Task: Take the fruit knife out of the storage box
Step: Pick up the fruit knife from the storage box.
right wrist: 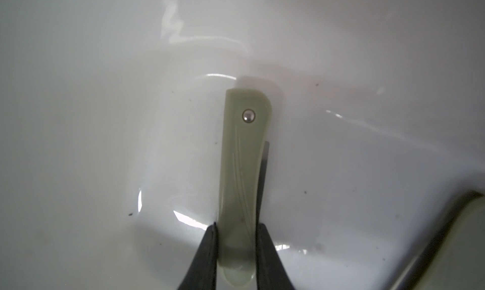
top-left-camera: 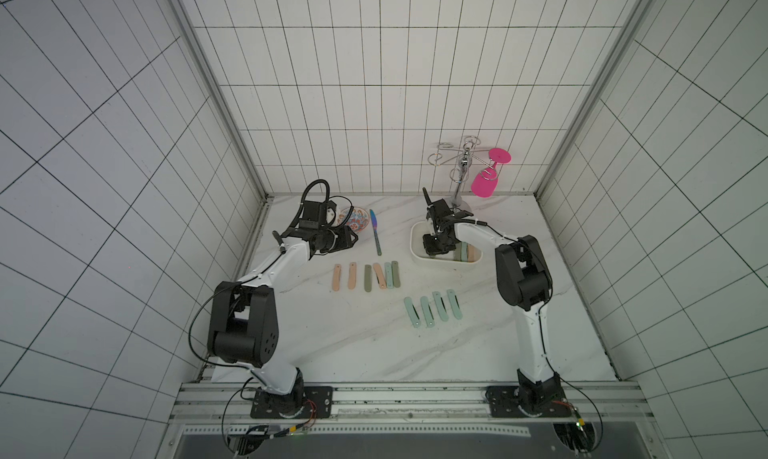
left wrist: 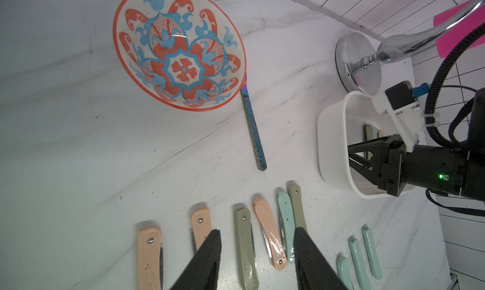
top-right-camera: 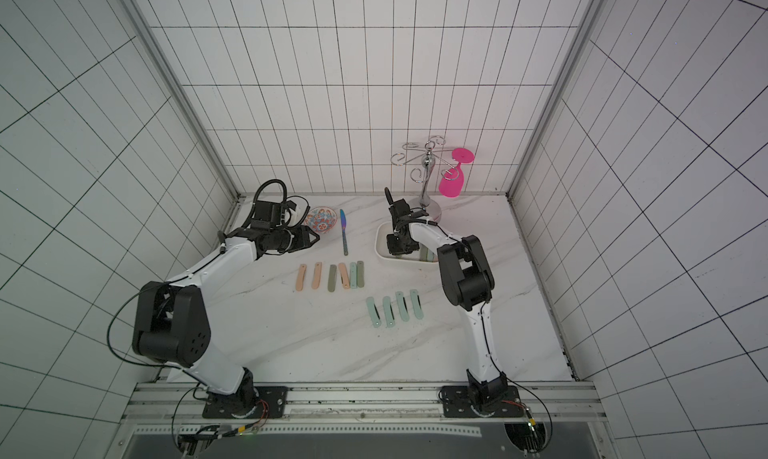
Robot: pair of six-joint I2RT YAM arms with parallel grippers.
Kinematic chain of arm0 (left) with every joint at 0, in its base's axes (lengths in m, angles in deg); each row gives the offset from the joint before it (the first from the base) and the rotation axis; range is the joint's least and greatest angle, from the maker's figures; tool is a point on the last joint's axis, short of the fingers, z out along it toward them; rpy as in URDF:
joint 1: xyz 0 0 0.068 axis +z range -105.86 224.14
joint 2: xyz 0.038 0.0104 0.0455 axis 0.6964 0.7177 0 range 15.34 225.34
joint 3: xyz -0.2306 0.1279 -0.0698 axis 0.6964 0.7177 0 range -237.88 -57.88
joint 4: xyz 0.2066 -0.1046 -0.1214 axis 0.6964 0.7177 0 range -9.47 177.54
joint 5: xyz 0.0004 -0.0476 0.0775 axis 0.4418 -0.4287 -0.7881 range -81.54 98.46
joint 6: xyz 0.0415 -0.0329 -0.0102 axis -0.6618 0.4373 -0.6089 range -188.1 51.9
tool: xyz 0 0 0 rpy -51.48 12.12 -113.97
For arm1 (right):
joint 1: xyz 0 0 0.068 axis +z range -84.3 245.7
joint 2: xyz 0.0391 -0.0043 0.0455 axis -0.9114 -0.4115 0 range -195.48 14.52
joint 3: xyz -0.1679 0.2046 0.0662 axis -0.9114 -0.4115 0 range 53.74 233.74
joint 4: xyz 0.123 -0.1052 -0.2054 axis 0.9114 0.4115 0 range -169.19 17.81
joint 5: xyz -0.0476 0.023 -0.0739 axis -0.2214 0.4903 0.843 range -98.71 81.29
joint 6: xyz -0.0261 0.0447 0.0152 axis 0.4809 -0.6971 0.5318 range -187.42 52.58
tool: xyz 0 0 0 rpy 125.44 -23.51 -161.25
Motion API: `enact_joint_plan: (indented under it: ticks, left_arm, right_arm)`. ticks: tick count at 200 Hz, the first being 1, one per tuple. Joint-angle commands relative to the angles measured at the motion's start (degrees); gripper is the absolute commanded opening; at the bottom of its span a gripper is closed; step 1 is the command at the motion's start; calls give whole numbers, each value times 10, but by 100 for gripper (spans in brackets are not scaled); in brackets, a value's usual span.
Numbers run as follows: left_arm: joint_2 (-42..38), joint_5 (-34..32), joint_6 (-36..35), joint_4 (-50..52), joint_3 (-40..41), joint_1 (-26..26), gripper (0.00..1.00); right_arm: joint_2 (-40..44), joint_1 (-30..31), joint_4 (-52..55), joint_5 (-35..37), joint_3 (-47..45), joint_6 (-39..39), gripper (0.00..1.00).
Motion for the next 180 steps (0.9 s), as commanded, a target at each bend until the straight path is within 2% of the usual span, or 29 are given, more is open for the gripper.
enact_joint_plan:
  ticks: [1, 107, 138, 180]
  left_arm:
    - [-6, -3, 6, -21, 8, -6, 48]
    - [-16, -4, 14, -32, 17, -28, 48]
    - [-21, 18, 26, -47, 15, -37, 48]
    - [-34, 57, 55, -78, 15, -48, 48]
  right_arm:
    - [19, 13, 25, -29, -44, 4, 0]
    - [86, 22, 16, -59, -110, 23, 0]
    - [107, 19, 12, -47, -88, 26, 0]
    - [150, 15, 12, -72, -85, 21, 0]
